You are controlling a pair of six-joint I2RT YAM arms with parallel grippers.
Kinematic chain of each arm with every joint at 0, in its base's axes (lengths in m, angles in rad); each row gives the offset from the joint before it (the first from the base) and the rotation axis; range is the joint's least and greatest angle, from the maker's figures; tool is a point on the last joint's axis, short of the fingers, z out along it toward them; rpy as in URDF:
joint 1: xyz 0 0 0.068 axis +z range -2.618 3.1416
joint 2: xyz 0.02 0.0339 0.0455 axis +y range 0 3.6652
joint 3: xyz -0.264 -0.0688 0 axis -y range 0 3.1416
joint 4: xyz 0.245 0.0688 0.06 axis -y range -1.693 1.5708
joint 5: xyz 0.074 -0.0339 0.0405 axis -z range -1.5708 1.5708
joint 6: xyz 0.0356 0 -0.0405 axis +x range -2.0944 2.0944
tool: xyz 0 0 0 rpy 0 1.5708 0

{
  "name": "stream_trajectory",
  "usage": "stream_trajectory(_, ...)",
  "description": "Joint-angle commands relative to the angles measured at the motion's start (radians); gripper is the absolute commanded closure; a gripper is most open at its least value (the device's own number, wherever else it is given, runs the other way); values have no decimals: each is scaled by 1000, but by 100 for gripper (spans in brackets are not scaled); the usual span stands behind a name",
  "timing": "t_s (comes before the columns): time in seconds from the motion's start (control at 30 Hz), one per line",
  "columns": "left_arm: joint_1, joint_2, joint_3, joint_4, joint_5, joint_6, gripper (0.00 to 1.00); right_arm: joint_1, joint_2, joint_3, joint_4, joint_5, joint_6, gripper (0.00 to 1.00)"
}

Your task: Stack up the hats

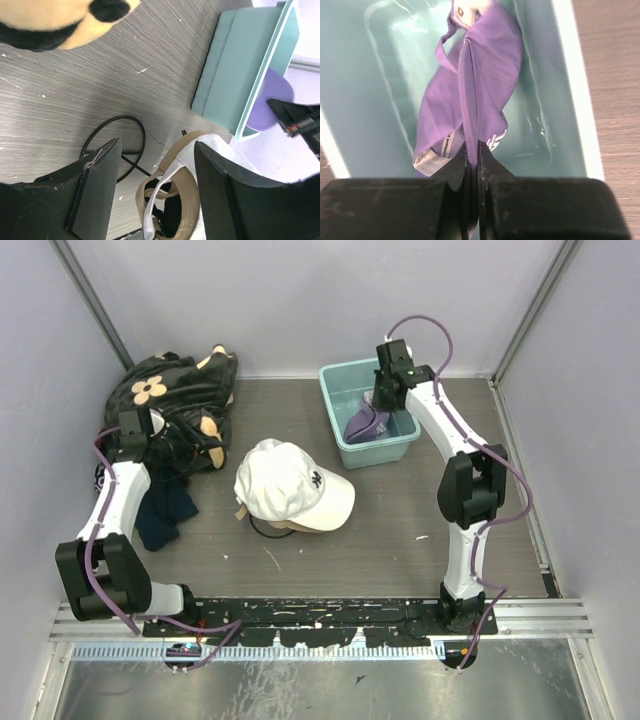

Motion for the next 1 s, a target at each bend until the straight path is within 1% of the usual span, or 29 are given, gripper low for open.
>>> stream_trajectory(0.0,34,-3,30,-19,-20,-16,33,5,-186,145,-5,16,-33,99)
stream_trajectory(0.13,54,-2,64,-18,-15,-34,33,4,-273,169,-6,-22,-48,99)
stream_trajectory(0.3,61,-17,146,-27,-10,-60,33,4,-374,189,6,-74,-84,99)
stream_trajectory(0.43,61,-26,192,-5,11,-104,33,5,-463,147,55,-151,-110,99)
stream_trajectory(0.53,60,-16,192,85,66,-203,33,4,-543,61,124,-217,-123,99)
stream_trajectory(0.57,58,-11,190,135,92,-241,31,4,-569,28,153,-243,-119,99)
stream_trajectory(0.6,51,-4,191,182,114,-271,26,4,-598,-8,183,-263,-117,99)
stream_trajectory(0.67,20,15,237,220,146,-299,19,5,-657,-79,264,-298,-117,99)
stream_trajectory(0.77,-34,47,361,183,179,-288,17,6,-693,-105,282,-345,-141,99)
stream_trajectory(0.87,-78,69,491,107,187,-281,15,28,-708,-109,288,-402,-165,99)
stream_trajectory(0.9,-91,76,525,85,189,-291,14,41,-714,-116,293,-403,-177,99)
stream_trajectory(0.97,-110,79,571,93,204,-348,14,79,-734,-142,316,-374,-219,99)
